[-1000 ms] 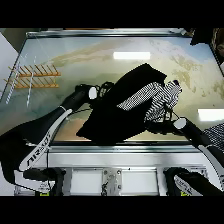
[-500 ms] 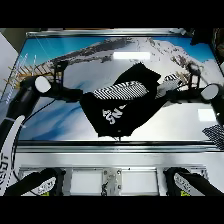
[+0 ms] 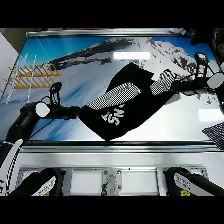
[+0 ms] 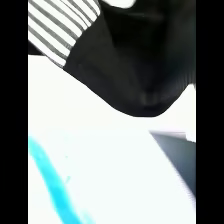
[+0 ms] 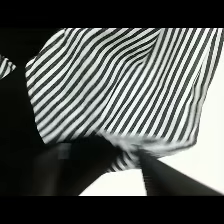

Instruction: Fold the clothes and pants, and hang the long-sleeved shirts on hangers.

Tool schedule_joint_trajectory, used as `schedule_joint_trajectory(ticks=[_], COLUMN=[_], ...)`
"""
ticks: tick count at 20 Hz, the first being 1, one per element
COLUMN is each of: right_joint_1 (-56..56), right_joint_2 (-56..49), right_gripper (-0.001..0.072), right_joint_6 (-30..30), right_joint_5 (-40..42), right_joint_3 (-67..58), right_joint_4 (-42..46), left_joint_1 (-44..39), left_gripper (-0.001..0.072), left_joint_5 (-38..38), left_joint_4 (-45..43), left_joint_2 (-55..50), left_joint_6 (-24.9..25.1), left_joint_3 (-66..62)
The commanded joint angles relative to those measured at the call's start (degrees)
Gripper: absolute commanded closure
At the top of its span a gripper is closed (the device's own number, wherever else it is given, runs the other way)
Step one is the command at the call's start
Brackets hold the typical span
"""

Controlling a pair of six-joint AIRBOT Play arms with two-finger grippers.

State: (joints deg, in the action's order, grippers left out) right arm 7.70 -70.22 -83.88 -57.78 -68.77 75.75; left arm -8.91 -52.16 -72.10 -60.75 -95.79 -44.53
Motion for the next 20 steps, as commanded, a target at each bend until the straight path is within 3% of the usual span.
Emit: schedule_joint_trajectory(ticks=[1, 3, 4, 5, 9, 11, 15, 20], right_joint_1=[0.0, -0.1, -0.7, -1.9, -14.4, -24.6, -44.4, -53.0], right_joint_2=[-0.5, 2.2, 3.8, 5.6, 10.3, 10.4, 5.4, -4.7], right_gripper=[0.0058, 0.0059, 0.0095, 0.0188, 0.0204, 0.0204, 0.0204, 0.0204], right_joint_6=[3.7, 6.1, 6.2, 6.8, 6.5, 1.6, -16.0, -23.8], right_joint_5=[-1.7, -3.4, -5.2, -7.5, -13.5, -13.6, -12.6, -10.3], right_joint_3=[-0.3, -0.2, -0.2, -0.2, 5.4, 9.9, 15.3, 15.3], right_joint_4=[-0.3, -2.2, -2.4, -2.4, -0.7, 4.4, 19.1, 23.1], left_joint_1=[1.1, 2.6, 2.7, 2.6, -1.8, -4.0, -4.8, -4.8], left_gripper=[0.0166, 0.0165, 0.0166, 0.0166, 0.0166, 0.0166, 0.0166, 0.0166], left_joint_5=[0.2, -0.3, 0.1, 0.3, 0.7, 1.8, 1.7, 1.2], left_joint_4=[0.1, 0.1, 0.1, 0.1, 0.0, -0.3, -0.3, 0.2], left_joint_2=[-2.1, -1.5, 0.1, 1.8, 7.2, 8.7, 9.9, 9.8], left_joint_6=[-0.3, -0.2, -0.2, -0.2, -0.3, -1.1, -3.3, -3.3], left_joint_3=[-1.6, -4.8, -5.5, -5.7, -2.0, 1.2, 4.9, 5.0])
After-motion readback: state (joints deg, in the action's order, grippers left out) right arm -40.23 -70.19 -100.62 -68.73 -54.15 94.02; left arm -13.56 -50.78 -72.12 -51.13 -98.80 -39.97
